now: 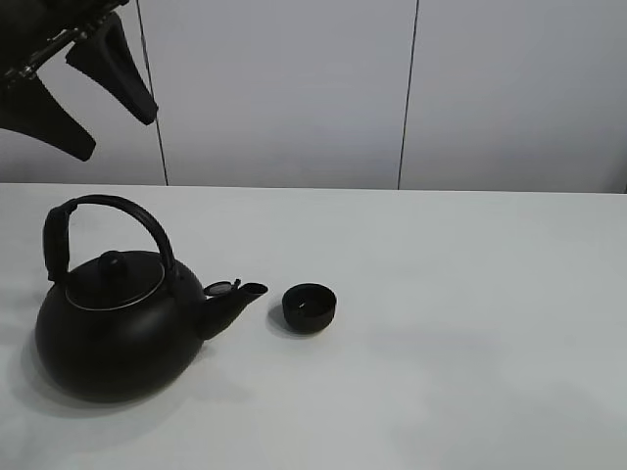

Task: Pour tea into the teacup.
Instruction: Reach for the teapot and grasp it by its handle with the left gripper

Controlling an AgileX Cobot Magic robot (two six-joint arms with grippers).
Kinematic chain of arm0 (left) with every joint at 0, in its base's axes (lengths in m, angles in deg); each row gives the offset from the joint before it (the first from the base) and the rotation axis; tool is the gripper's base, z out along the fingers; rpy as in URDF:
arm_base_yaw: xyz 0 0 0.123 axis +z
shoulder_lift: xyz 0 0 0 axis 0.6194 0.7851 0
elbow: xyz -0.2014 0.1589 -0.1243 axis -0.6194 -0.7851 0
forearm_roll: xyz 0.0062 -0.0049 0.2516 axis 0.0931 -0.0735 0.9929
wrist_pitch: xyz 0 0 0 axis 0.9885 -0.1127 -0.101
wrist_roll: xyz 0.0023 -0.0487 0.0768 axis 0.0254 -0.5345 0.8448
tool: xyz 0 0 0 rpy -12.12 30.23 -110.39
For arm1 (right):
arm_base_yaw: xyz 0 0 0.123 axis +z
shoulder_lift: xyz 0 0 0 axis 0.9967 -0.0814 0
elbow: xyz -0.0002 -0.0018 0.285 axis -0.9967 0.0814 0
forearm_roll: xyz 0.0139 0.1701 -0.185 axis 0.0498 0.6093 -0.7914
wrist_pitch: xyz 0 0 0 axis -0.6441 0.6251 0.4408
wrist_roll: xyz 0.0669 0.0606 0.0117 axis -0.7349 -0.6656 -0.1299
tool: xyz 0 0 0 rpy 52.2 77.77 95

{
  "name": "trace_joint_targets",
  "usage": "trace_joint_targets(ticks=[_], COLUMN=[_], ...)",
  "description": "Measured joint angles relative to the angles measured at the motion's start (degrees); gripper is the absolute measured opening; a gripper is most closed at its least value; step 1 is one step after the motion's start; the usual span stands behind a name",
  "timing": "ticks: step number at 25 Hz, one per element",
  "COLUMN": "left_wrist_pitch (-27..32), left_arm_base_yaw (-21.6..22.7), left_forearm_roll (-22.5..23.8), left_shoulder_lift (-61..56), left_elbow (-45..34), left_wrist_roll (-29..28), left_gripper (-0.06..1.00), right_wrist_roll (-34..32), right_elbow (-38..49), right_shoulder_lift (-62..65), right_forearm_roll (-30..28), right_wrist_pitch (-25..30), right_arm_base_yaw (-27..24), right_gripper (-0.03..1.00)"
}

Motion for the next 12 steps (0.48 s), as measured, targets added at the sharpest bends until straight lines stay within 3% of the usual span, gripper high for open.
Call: trace_joint_targets(ticks=[12], left_wrist_pitch=[0.0], left_arm_base_yaw=[0.0], left_forearm_roll=[0.0], left_shoulder_lift=[0.0], left_elbow=[0.0], left_wrist_roll=[0.0], left_gripper=[0.48], right_wrist_roll=[0.0], right_elbow=[3.28], right_shoulder_lift=[0.0], right_forearm_roll=[-0.02], right_wrist_pitch=[-2.91], right_arm_base_yaw=[0.0], right_gripper=[0.45])
